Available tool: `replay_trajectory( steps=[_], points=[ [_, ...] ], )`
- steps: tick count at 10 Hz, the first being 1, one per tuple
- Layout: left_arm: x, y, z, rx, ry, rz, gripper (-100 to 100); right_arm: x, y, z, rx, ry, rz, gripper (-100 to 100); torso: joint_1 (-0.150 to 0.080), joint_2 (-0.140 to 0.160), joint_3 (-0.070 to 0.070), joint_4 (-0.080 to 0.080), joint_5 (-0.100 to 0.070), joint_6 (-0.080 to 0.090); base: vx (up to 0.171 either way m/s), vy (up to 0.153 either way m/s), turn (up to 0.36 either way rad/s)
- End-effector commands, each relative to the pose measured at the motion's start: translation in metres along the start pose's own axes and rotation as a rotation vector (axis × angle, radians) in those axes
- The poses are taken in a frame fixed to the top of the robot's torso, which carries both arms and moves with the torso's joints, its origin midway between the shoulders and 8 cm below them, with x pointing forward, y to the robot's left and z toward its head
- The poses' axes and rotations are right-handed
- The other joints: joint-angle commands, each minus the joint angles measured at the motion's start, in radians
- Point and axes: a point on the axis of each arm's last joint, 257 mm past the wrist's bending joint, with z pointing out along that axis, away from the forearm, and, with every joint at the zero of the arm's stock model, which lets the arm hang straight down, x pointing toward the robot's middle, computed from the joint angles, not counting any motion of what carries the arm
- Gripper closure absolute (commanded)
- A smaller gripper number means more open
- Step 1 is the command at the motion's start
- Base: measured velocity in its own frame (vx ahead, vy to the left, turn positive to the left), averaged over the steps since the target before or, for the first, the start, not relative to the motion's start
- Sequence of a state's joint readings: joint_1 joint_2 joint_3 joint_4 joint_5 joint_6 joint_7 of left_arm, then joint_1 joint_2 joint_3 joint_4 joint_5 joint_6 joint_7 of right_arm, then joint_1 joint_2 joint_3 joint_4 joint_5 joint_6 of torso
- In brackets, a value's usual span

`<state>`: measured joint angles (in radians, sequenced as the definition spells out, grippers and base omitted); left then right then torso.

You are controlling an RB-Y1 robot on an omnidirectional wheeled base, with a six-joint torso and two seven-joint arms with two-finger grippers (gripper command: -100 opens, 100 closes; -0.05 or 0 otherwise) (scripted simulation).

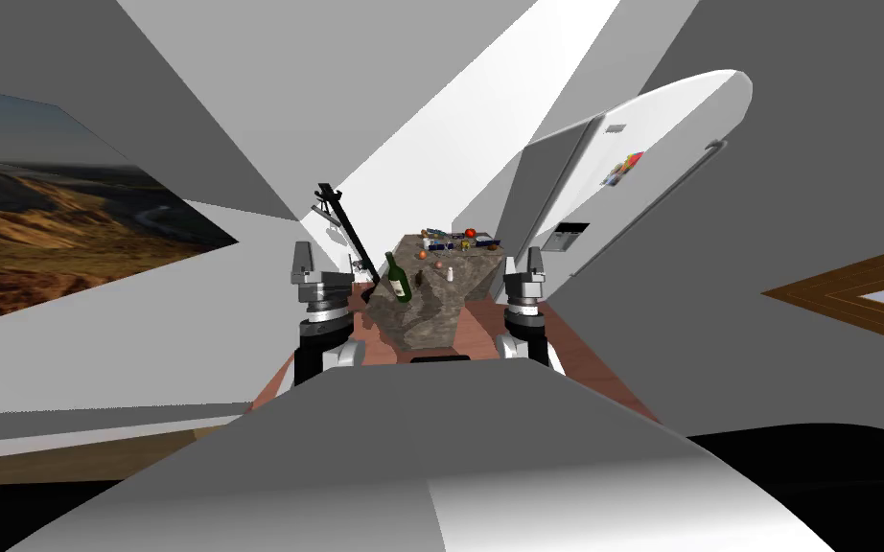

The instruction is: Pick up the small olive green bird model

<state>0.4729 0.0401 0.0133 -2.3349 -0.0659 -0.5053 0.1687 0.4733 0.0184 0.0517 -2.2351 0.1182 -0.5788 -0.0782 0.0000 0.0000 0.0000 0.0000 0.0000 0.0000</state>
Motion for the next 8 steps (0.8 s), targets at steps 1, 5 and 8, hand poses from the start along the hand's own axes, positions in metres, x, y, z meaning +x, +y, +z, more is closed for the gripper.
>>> replay_trajectory(
  steps=[1,5,8],
  points=[
    [0.011,0.010,-0.006,-0.025,0.042,-0.037,-100,0.000,0.000,0.000,0.000,0.000,0.000,0,0.000,0.000,0.000,0.000,0.000,0.000,0.010,0.075,-0.040],
    [0.049,0.045,-0.033,-0.129,0.168,-0.176,-100,0.000,0.000,0.000,0.000,0.000,0.000,0,0.011,0.000,0.000,0.000,0.003,0.000,-0.009,0.165,-0.100],
    [0.075,0.069,-0.059,-0.215,0.254,-0.273,-100,0.000,0.000,0.000,0.000,0.000,0.000,0,0.011,-0.001,0.000,0.000,0.003,0.000,-0.001,0.163,-0.123]
  ],
)
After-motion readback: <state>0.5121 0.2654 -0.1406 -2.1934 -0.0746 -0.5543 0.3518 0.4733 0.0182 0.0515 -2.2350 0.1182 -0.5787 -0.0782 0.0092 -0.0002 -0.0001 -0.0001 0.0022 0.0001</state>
